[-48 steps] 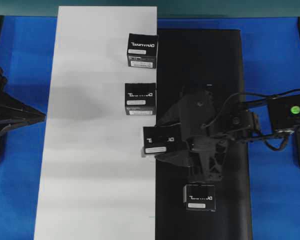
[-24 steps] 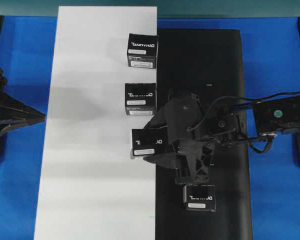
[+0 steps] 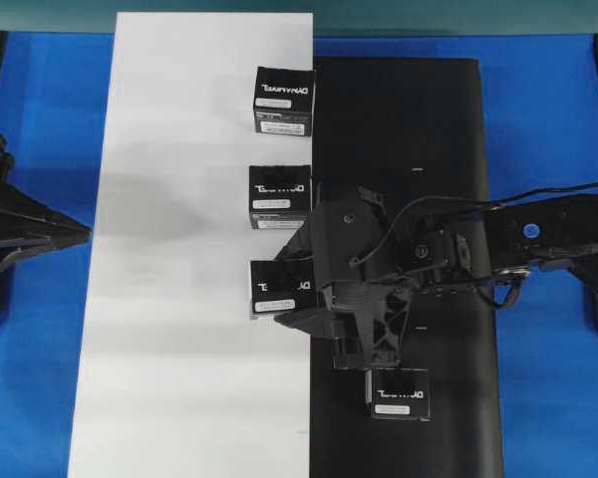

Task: Place the box from the black base onto the white base.
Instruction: 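Lower the box onto the white base below the other boxes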

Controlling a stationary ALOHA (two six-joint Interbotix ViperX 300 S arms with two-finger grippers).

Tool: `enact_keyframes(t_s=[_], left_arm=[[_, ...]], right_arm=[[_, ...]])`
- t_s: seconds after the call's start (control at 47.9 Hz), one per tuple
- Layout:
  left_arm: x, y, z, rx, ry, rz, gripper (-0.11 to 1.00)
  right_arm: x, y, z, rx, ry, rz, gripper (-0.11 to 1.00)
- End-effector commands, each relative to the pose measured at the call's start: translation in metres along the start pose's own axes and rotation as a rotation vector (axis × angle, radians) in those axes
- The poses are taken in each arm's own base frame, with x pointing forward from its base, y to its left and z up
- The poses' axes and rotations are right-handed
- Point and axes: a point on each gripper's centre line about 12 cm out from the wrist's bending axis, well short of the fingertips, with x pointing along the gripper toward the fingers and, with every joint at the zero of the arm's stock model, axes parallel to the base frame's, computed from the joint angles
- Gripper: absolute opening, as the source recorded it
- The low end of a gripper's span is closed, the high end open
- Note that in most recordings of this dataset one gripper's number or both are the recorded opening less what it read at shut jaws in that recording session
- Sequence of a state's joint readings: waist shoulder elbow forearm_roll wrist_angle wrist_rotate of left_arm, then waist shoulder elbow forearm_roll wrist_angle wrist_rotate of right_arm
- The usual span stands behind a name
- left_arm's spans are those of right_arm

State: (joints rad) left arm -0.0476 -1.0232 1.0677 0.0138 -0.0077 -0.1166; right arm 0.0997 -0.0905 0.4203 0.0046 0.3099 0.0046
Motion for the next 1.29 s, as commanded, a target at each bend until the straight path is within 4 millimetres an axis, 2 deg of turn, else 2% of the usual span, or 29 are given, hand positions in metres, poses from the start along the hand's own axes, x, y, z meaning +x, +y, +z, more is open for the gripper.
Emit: enact_keyframes(t_s=[0.0,1.002,1.19,1.274], left_arm=[[0.0009,-0.0015,0.0053,0.002,-0.013,-0.006,0.00],[0.0009,-0.0015,0.0053,0.002,-0.013,-0.006,0.00],[0.0009,-0.0011,0.0047,0.002,-0.012,-0.004,0.00],[0.0009,-0.0014,0.0047,0.002,-0.012,-0.006,0.00]], right_arm=[[0.0024,-0.0006,0.0041,0.005,-0.009,-0.001,0.59],[0.0091,0.0008,-0.0041,0.033,0.045,0.002,0.57],[0.0092,0.0008,-0.0036,0.036,0.040,0.002,0.62],[0.0094,0.0014,-0.0026,0.035,0.037,0.003,0.68]])
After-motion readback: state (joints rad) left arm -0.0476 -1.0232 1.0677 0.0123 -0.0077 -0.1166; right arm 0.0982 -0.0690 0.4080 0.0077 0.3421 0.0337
